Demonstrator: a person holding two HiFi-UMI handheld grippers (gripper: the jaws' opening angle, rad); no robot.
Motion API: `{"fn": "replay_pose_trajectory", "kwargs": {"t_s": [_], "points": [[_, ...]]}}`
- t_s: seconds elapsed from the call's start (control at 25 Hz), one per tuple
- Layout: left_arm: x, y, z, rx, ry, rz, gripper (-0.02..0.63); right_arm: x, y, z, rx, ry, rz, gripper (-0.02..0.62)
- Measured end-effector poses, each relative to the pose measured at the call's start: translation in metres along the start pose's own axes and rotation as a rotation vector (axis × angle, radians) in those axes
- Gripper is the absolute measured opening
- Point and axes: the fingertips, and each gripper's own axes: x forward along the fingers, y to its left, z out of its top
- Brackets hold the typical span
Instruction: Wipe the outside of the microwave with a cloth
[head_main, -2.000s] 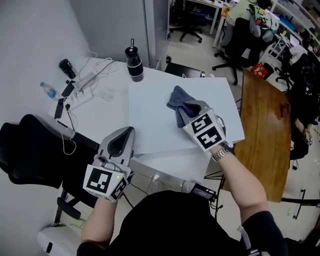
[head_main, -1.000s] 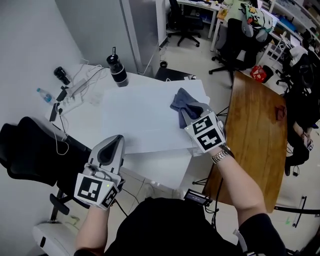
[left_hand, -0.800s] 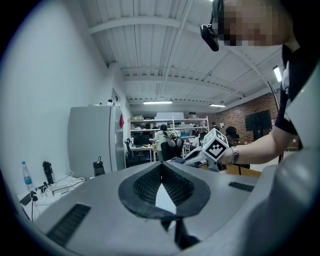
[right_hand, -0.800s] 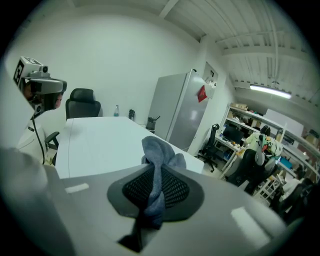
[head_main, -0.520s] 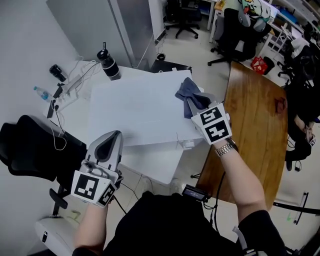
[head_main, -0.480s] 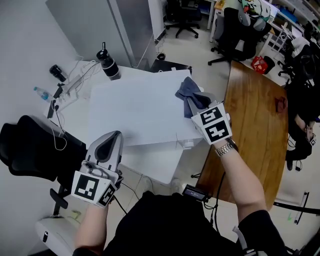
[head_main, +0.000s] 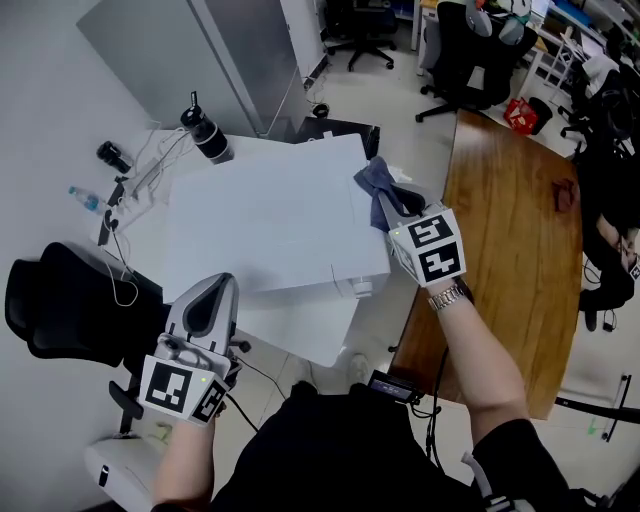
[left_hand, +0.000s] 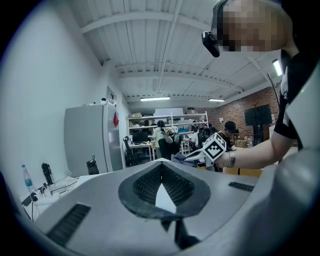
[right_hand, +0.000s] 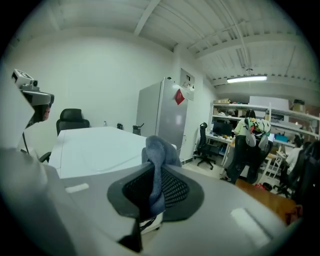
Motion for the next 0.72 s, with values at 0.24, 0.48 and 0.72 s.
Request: {"fn": "replay_pose_trajectory", "kwargs": {"t_s": [0.24, 0.48, 0.72], "points": [[0.002, -0.01, 0.001, 0.014, 0.013, 0.003, 0.005, 0.011, -0.007, -0.027, 0.09, -0.013, 0.027, 0.034], [0.001, -0.012, -0.005, 0.009, 0.031, 0.019, 0.005, 0.028, -0.01, -0.06, 0.142, 0.0, 0.054, 0.034], [0.002, -0.014, -0.011, 0.012, 0.047, 0.031, 0.005, 0.049, -0.008, -0.095, 0.171, 0.046, 0.078, 0.034]]}}
